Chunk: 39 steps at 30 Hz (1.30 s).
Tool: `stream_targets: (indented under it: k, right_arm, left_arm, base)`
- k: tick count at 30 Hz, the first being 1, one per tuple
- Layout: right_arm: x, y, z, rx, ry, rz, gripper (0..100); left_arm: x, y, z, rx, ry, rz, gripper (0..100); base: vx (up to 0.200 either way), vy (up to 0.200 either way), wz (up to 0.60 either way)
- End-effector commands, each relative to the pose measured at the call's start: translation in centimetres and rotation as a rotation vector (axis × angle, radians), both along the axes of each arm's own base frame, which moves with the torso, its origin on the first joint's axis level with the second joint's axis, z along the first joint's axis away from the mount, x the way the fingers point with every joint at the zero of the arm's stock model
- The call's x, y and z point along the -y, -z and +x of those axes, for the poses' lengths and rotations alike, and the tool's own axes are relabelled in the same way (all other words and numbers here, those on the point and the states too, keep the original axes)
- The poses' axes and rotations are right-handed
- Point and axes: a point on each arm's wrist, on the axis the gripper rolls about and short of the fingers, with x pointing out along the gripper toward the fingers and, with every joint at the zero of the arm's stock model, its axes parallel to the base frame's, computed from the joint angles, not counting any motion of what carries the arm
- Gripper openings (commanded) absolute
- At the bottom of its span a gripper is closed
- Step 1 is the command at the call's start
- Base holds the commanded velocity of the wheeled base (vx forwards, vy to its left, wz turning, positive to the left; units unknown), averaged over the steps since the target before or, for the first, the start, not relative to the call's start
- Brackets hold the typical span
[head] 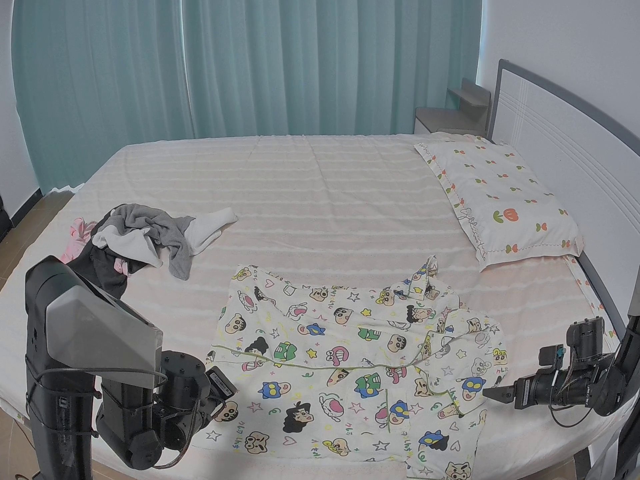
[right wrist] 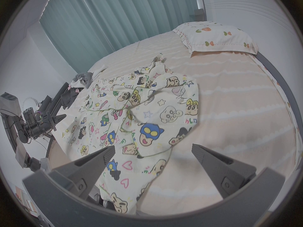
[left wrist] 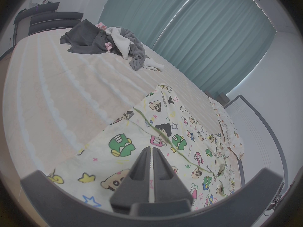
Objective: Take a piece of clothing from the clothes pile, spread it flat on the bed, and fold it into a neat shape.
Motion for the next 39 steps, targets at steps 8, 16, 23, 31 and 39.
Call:
stream_targets:
  k: [8,16,23,31,39]
  right_arm:
    - [-2.3,-2.4,3.6,0.177,0.061,0.200,100]
    - [-5.9,-3.9,13.3,0.222,0.153,0.479,100]
    - [-9.1,-1.8,20.5,0.119,0.216,0.541,100]
    - [-11.9,2.5,24.3,0.054,0.293,0.448,100]
    - [-12.8,4.6,25.8,0.051,0.357,0.385,100]
  left_arm:
    - [0.1,-0.2,0.2,0.021,-0.002,-0.010,0]
    - [0.0,-0.3,0.2,0.034,-0.035,0.005,0]
    - [-0.1,-0.2,0.0,0.022,-0.040,-0.005,0]
    - [-0.1,0.0,0.0,0.014,-0.046,-0.009,0]
    - [-0.1,0.1,0.0,0.012,-0.048,-0.007,0]
  base:
    - [0.000,0.000,0.00]
    - [0.000,0.000,0.00]
    - [0.000,0.000,0.00]
    - [0.000,0.000,0.00]
    - [0.000,0.000,0.00]
